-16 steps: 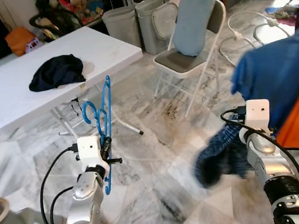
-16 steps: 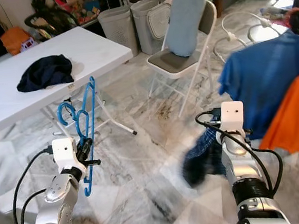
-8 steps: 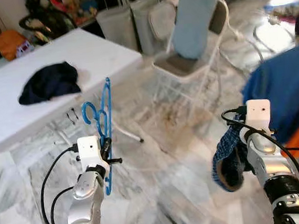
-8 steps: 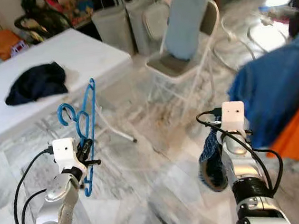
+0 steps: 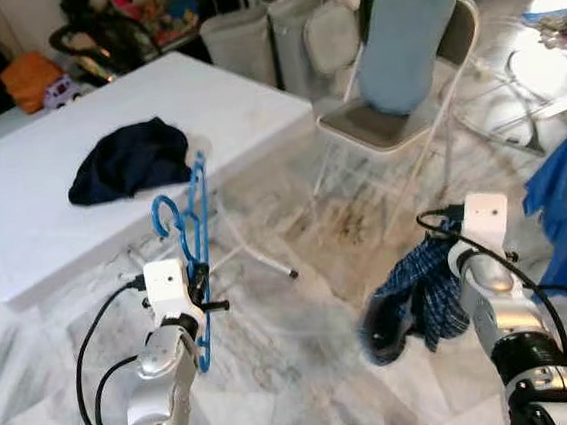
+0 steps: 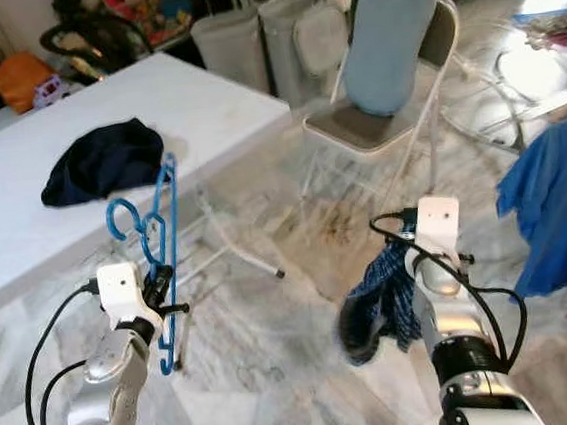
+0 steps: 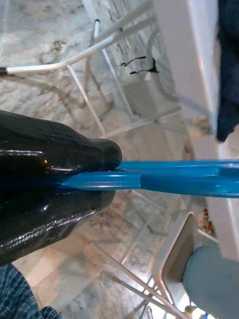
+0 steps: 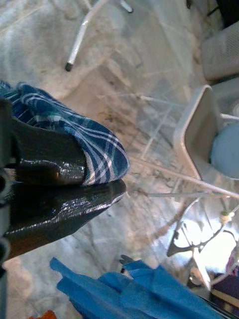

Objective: Hang hanger

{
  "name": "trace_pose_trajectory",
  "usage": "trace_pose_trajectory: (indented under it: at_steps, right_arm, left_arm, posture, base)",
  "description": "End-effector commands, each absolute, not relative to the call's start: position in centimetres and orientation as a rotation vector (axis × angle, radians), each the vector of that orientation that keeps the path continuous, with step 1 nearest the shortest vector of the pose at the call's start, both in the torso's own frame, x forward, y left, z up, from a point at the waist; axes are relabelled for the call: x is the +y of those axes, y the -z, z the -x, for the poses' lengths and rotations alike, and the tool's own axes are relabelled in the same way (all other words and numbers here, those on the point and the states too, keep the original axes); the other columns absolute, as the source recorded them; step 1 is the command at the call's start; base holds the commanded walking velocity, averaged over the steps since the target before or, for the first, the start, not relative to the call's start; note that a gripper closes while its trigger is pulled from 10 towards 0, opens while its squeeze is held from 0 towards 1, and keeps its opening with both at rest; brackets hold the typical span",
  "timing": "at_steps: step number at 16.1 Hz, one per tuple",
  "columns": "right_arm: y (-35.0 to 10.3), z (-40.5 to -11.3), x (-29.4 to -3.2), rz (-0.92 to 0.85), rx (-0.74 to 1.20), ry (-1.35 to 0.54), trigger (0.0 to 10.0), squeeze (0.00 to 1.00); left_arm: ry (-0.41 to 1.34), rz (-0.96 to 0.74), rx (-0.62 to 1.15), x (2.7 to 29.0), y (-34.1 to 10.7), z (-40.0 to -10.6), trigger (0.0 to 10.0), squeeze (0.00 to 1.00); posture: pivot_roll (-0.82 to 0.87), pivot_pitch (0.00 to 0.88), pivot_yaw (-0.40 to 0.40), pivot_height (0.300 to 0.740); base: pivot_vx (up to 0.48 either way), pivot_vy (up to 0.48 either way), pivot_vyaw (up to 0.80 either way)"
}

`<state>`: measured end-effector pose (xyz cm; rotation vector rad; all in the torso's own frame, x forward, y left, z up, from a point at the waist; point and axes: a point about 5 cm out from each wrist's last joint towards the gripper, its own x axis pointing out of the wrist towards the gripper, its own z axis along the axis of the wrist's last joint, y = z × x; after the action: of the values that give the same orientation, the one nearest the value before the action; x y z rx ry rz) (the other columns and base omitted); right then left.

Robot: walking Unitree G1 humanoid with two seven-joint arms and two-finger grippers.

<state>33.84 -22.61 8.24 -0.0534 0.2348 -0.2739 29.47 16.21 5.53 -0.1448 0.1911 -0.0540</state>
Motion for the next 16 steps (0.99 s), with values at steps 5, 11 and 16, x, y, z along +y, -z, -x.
trace_pose_trajectory:
  at_steps: [5, 11, 16]
  right_arm:
    - [-9.3, -34.9, -20.1, 0.159, 0.195, 0.122, 10.0, 0.0]
    - [-9.4, -35.4, -20.1, 0.134, 0.208, 0.113, 10.0, 0.0]
    - [-10.4, -36.2, -19.9, 0.12, 0.178, 0.13, 10.0, 0.0]
  left_arm:
    - [0.014, 0.127, 0.212, 17.1, -5.4, -29.8, 10.0, 0.0]
    - [0.001, 0.154, 0.235, 16.4, -5.0, -30.0, 10.0, 0.0]
    - [0.035, 0.136, 0.176, 15.8, -6.0, -30.6, 10.0, 0.0]
  posture:
    - [-0.12, 0.0, 0.106, 0.74]
    - [-0.1, 0.0, 0.061, 0.74]
    - [-0.1, 0.0, 0.064, 0.74]
  base:
    - [0.164, 0.223, 0.0]
    - [0.0, 0.0, 0.0]
    - [0.0, 0.0, -0.61]
